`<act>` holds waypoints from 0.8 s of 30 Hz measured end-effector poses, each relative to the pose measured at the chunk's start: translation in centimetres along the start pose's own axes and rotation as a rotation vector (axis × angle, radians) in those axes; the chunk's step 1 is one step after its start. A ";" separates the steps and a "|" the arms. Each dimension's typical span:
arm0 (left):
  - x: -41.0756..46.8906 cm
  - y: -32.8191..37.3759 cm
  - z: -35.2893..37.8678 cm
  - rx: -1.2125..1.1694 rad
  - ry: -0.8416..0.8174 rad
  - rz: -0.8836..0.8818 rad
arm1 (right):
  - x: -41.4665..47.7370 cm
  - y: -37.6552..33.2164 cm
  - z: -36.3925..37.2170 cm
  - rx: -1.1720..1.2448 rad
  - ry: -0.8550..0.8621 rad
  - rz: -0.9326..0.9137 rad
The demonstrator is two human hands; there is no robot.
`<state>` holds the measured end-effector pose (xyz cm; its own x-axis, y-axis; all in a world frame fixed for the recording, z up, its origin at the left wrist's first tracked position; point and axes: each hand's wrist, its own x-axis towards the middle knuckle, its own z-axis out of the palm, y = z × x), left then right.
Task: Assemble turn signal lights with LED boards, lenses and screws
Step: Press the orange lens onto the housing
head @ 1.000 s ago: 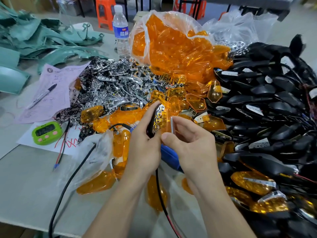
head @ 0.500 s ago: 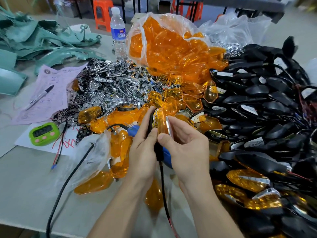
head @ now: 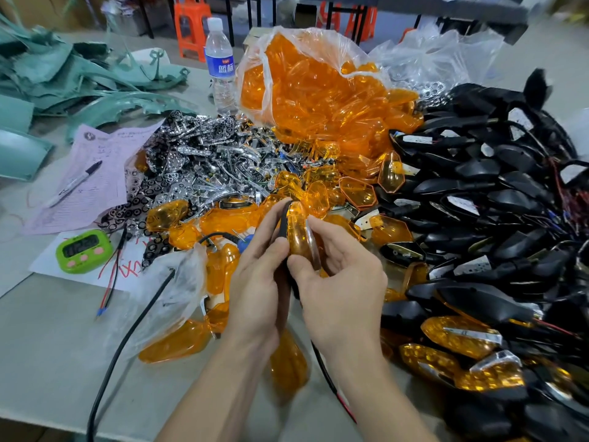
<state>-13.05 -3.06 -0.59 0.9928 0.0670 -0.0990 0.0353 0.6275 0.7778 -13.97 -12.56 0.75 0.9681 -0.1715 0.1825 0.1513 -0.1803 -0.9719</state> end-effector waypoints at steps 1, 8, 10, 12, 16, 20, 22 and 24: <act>0.1 0.1 0.1 -0.010 -0.011 -0.004 | 0.0 0.0 0.0 0.010 0.002 -0.003; 0.3 1.2 0.3 -0.054 -0.067 0.002 | 0.1 -0.2 -0.1 -0.006 -0.012 -0.049; 0.4 1.1 0.8 0.028 0.001 0.013 | -0.5 -0.2 0.6 -0.063 0.001 -0.094; 0.5 1.0 1.1 0.153 0.075 0.036 | -1.1 -0.1 1.2 -0.138 -0.029 -0.163; 1.3 1.2 0.2 0.309 0.206 0.169 | 0.1 0.1 -0.1 0.053 -0.217 -0.032; 1.0 1.9 -0.2 0.483 -0.036 0.265 | 1.4 0.2 -1.7 0.177 -0.405 0.168; 0.8 2.3 -0.2 0.499 -0.188 0.277 | 1.2 0.1 -2.0 0.286 -0.458 0.178; 0.7 2.7 0.0 0.455 -0.282 0.277 | 1.1 0.0 -2.3 0.331 -0.421 0.066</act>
<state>-12.25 -1.28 1.45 0.9620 -0.0668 0.2647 -0.2450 0.2168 0.9450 -13.33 -14.98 1.27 0.9636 0.2436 0.1105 0.0766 0.1446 -0.9865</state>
